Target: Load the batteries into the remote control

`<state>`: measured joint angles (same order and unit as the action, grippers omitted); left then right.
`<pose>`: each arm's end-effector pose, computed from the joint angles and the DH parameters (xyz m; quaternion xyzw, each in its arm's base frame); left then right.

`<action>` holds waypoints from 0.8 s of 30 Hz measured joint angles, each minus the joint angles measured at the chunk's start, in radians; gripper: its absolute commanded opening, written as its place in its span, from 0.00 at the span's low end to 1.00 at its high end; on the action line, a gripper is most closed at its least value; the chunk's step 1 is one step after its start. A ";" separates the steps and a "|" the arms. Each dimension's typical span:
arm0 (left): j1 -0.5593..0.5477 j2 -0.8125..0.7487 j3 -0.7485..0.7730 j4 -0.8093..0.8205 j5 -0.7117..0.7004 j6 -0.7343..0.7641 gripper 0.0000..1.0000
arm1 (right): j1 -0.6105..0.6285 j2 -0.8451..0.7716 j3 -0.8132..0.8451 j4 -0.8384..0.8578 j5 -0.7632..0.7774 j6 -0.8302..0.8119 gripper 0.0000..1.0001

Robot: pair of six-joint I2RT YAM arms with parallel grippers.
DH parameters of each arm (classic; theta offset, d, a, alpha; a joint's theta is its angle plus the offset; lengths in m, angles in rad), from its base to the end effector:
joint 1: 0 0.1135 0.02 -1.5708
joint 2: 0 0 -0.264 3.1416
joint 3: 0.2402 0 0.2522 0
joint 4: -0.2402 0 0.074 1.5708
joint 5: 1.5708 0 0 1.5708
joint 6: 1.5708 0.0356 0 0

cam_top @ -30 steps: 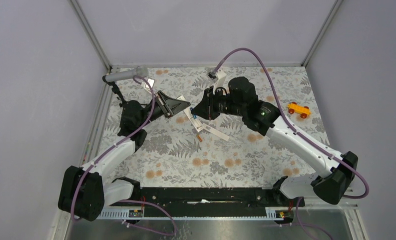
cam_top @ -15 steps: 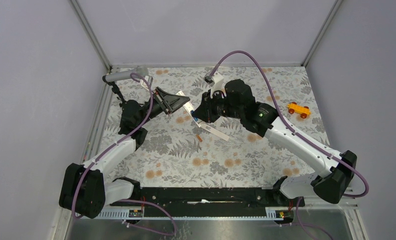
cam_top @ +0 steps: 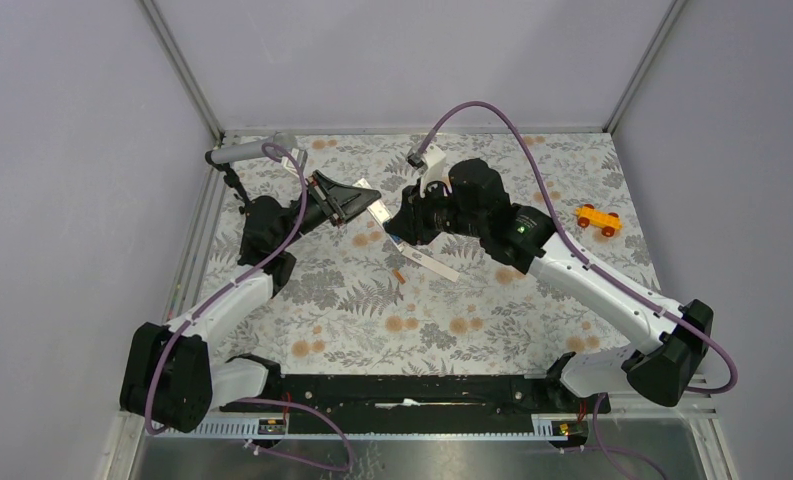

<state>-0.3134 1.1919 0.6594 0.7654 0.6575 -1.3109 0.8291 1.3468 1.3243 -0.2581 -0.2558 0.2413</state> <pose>0.2437 -0.1019 0.3097 -0.0583 0.6366 -0.6766 0.3655 0.2040 0.2360 0.3953 -0.3030 0.7363 0.3918 0.4610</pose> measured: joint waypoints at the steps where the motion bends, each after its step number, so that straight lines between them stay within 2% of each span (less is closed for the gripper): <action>1: 0.000 0.002 0.001 0.001 0.000 0.000 0.00 | 0.000 0.000 0.000 0.000 0.000 0.000 0.30; 5: 0.000 0.008 0.002 0.003 -0.002 -0.001 0.00 | 0.000 0.000 0.000 -0.003 0.001 0.003 0.41; 10: 0.000 0.008 0.002 -0.002 -0.021 0.011 0.00 | 0.004 0.013 0.053 -0.051 0.010 0.035 0.67; 16: 0.000 0.008 0.012 -0.016 -0.025 0.037 0.00 | -0.013 0.039 0.197 -0.134 0.062 0.108 0.88; 20: 0.000 0.008 0.021 -0.012 -0.039 0.043 0.00 | -0.034 0.041 0.244 -0.178 0.111 0.198 0.98; 24: 0.000 0.007 0.021 -0.012 -0.092 0.035 0.00 | -0.077 0.034 0.163 -0.138 0.102 0.356 1.00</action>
<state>-0.3134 1.1992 0.6804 0.7532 0.5655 -1.2758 0.7525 1.3804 1.4868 -0.3962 -0.1539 0.5972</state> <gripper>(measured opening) 0.291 0.991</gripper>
